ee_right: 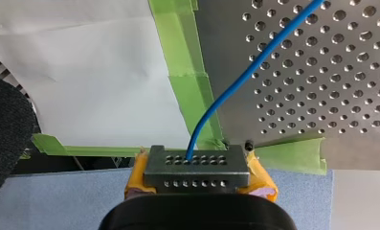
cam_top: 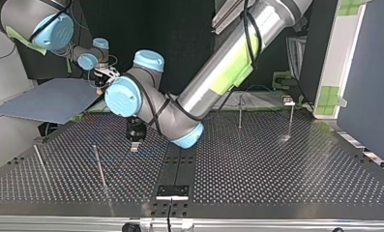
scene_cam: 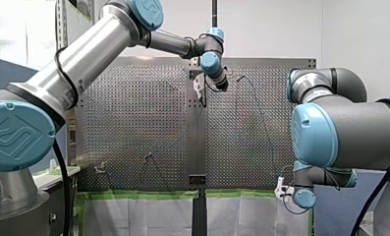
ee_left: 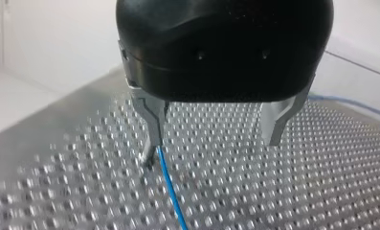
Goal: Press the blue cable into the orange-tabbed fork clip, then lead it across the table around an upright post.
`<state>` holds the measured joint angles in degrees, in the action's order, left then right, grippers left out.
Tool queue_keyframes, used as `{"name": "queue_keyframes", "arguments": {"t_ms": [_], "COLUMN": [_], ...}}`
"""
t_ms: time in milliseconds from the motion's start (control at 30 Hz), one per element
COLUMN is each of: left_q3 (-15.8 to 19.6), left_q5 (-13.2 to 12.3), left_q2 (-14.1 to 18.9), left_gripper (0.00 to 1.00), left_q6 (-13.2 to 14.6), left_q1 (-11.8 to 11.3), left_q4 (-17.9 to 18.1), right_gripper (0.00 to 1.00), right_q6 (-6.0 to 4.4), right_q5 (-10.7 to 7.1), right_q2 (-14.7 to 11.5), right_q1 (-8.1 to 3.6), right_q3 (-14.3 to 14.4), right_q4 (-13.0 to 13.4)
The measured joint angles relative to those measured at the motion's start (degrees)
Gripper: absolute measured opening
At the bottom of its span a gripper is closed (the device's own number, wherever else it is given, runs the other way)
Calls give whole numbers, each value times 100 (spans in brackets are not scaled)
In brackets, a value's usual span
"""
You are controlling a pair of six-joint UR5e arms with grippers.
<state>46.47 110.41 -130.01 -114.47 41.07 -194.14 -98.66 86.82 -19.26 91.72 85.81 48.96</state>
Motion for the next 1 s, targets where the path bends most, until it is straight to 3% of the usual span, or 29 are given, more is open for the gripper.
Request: {"name": "queue_keyframes", "arguments": {"t_ms": [233,500,700,1000], "left_q3": [0,1,7,58], "left_q5": [59,-370,-722,-1245], "left_q2": [282,349,343,336], "left_gripper": [99,99,99,99], "left_q6": [293,704,731,554], "left_q1": [129,230,244,244], "left_q4": [-66,240,377,343], "right_gripper": [0,0,0,0], "right_q6": [-6,-6,-28,-32], "right_q5": [-3,-6,-1,-2], "right_q2": [4,4,8,9], "right_q1": [0,5,1,0], "right_q3": [-2,1,0,-1], "right_q4": [-14,-26,-19,-26]}}
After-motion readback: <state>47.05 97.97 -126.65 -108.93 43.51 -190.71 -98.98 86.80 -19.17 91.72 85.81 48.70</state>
